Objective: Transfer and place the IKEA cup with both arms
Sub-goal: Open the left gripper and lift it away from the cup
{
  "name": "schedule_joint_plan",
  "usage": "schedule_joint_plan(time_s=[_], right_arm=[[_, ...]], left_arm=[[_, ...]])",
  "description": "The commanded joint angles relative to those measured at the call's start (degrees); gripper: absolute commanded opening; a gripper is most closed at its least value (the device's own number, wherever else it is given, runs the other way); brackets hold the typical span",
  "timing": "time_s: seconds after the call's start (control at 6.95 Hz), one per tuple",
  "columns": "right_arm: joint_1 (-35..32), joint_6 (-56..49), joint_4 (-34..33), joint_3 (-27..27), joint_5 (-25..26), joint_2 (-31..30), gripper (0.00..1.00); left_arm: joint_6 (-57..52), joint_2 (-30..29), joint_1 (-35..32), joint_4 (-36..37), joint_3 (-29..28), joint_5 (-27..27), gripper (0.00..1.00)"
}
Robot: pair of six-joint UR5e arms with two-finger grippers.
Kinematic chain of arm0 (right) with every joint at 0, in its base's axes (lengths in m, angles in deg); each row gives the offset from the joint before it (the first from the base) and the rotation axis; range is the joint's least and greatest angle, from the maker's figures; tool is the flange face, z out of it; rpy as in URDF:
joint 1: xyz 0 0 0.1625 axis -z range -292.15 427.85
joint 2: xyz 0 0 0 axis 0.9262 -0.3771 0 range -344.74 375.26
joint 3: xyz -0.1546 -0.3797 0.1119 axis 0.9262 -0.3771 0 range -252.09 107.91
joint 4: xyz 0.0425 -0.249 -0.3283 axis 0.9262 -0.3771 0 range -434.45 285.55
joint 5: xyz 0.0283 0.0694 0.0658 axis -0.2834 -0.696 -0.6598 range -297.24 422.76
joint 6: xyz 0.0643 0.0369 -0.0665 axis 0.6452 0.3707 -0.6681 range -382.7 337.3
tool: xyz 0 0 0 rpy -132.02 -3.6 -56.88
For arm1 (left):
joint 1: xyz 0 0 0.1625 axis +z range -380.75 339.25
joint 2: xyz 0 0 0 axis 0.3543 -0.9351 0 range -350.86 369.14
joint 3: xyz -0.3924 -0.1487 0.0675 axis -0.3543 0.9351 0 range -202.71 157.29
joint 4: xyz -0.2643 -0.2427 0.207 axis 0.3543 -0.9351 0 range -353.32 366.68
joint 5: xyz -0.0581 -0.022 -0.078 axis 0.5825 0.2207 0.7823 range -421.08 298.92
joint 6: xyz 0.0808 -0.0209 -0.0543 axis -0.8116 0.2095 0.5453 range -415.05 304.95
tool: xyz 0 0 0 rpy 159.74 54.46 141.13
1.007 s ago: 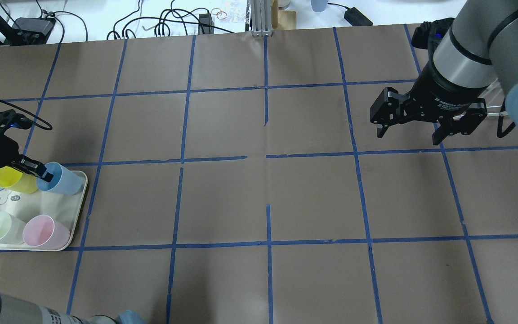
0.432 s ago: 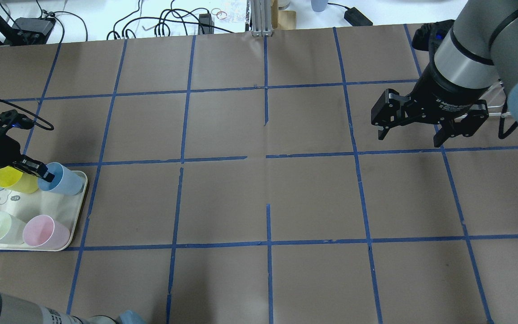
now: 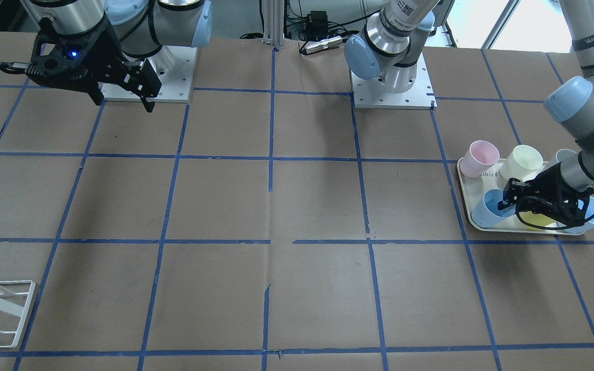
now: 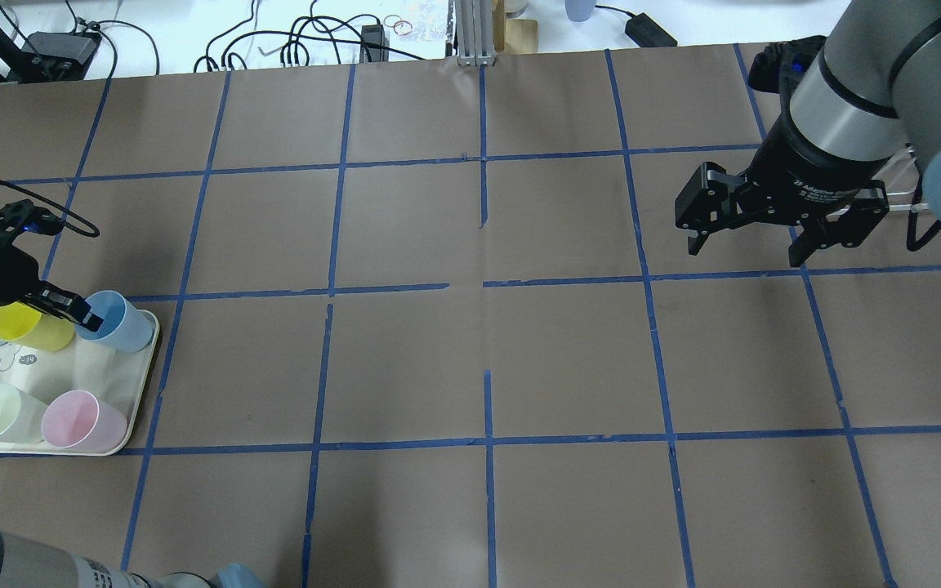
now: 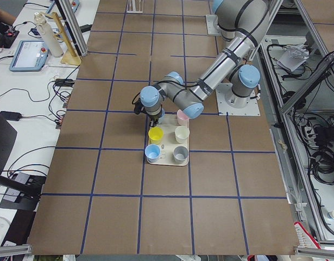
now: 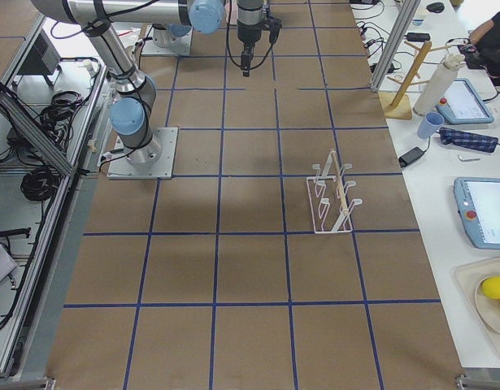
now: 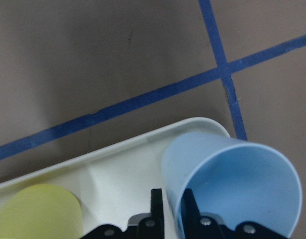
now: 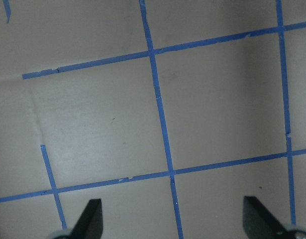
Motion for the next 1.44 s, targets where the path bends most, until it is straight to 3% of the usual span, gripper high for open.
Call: schedule_joint_plan(time_s=[0.0,0.29,0.72,1.15,1.29], right_arm=[[0.06,-0.51,-0.16,-0.06,0.12,0.0,1.0],[0.06,-0.77,-0.16,-0.06,0.03,0.0,1.0],[0.06,-2.36,-0.24,-0.06,0.03,0.0,1.0],[0.06,-2.36,-0.59,-0.06,0.03,-0.44,1.0],[0.06,-2.36,-0.42,0.03,0.03,-0.7,1.0]], left_arm=[[0.06,0.05,0.0,0.0,-0.23,0.09,0.74],[0.68,2.68,-1.75,-2.27,-2.06,0.09,0.74],[7.95,6.2,-9.38,-15.69,-11.19,-0.44,0.74],[28.37,10.94,-22.1,-19.16,-14.47,-0.53,0.87],[36.37,12.69,-26.59,-19.16,-14.65,-0.44,1.0]])
